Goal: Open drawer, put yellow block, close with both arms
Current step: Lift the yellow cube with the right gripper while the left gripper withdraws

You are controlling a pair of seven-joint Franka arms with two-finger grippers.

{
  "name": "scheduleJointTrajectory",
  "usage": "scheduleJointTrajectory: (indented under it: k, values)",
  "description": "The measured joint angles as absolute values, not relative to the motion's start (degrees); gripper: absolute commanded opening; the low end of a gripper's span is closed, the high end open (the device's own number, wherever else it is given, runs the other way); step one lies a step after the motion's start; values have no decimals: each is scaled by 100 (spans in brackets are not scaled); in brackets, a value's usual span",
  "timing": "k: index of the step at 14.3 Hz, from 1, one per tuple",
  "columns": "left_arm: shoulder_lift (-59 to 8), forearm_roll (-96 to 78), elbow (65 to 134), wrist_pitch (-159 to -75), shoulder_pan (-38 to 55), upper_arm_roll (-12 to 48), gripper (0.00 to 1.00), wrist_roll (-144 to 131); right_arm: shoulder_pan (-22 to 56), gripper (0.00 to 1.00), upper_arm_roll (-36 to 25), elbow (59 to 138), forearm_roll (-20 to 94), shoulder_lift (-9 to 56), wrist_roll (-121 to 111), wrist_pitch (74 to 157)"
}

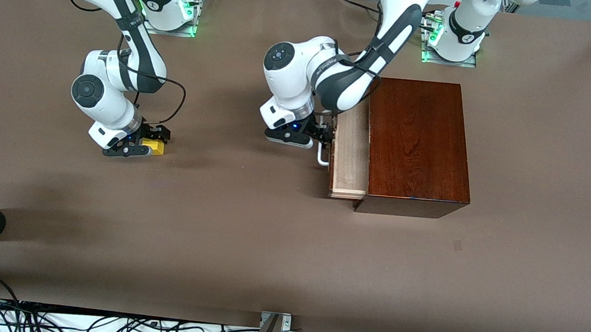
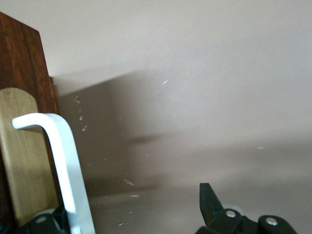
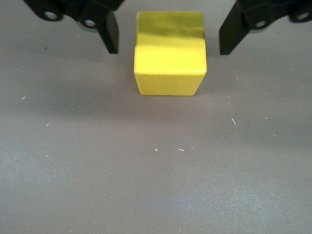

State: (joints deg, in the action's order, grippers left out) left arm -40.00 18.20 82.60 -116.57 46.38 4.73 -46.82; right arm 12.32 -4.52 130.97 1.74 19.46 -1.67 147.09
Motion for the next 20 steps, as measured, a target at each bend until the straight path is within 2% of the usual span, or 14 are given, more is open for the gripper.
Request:
scheduleJointTrajectory:
  k: [2,3,5,10,14,17,20]
  values:
    - [-4093,1799,8049,-11529,4657,477,100,-4691,1232,5,-452,13098,174,1986,-167,14718]
    - [-4110,1788,8002,-11481,4653,477,100,-4691,1232,0,-451,13097,176,1994,-167,14722]
    - [-4109,1786,7856,-11265,4651,477,100,-4661,1232,0,-450,13093,176,1994,-168,14744]
    - [-3871,1786,7488,-9933,4662,530,100,-4184,1232,0,-449,12611,176,1957,-250,14614]
    - [-3070,1658,7209,-9231,4204,466,100,-3716,1234,0,-446,11696,175,1852,-490,13506]
    - [-2360,1100,7193,-8989,3146,454,100,-3160,1237,0,-364,10833,175,1808,-613,12477]
    - [-2017,966,7198,-8723,2205,461,100,-2336,1262,0,-26,9995,176,1804,-648,11638]
